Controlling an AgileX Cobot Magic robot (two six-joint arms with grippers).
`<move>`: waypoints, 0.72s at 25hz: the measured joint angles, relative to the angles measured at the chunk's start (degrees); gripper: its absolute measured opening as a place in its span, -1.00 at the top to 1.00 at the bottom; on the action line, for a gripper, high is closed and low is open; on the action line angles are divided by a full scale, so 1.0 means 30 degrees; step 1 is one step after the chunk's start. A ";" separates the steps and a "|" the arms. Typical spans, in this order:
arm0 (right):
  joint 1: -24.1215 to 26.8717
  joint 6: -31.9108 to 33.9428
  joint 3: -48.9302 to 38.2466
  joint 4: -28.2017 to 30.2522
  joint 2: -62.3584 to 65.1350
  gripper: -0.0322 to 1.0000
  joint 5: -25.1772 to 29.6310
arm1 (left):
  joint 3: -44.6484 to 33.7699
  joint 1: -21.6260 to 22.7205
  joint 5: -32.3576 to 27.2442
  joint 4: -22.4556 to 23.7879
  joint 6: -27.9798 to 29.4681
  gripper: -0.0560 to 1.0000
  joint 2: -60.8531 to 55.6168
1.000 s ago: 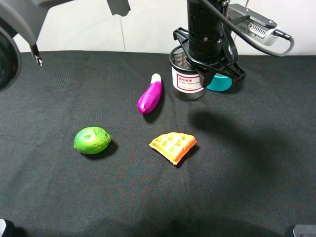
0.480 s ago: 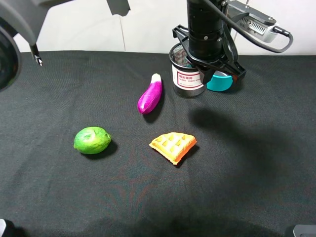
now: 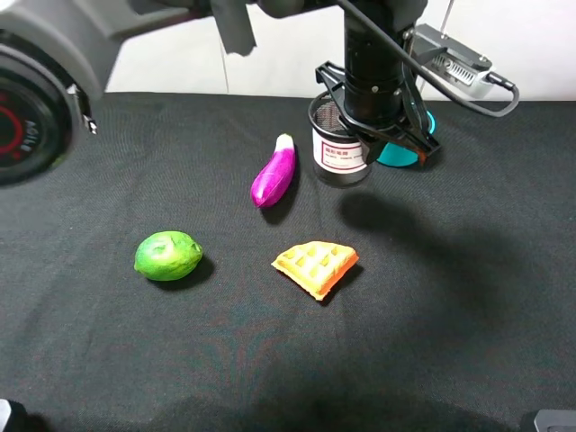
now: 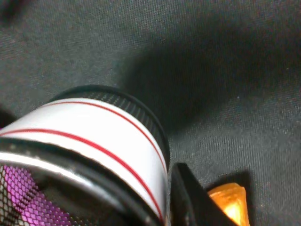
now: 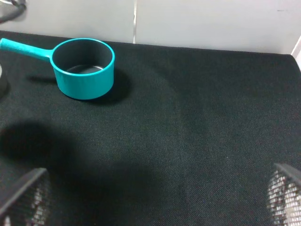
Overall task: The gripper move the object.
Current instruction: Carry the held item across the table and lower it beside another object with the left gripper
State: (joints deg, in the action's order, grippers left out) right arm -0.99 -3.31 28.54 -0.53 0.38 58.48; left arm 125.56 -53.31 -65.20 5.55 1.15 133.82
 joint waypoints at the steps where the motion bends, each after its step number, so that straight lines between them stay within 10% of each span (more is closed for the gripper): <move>1: 0.0000 0.0000 0.0000 0.0000 0.0000 -0.41 0.0000 | 0.0241 0.0000 -0.0026 -0.0021 0.0000 0.68 0.0143; 18: 0.0000 0.0000 0.0000 0.0000 0.0000 -0.41 0.0000 | 0.1439 0.0000 0.0785 -0.0420 -0.0073 0.68 0.2048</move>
State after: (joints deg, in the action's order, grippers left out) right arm -0.99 -3.31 28.54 -0.53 0.38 58.48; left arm 129.87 -53.31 -62.85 4.28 0.93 139.96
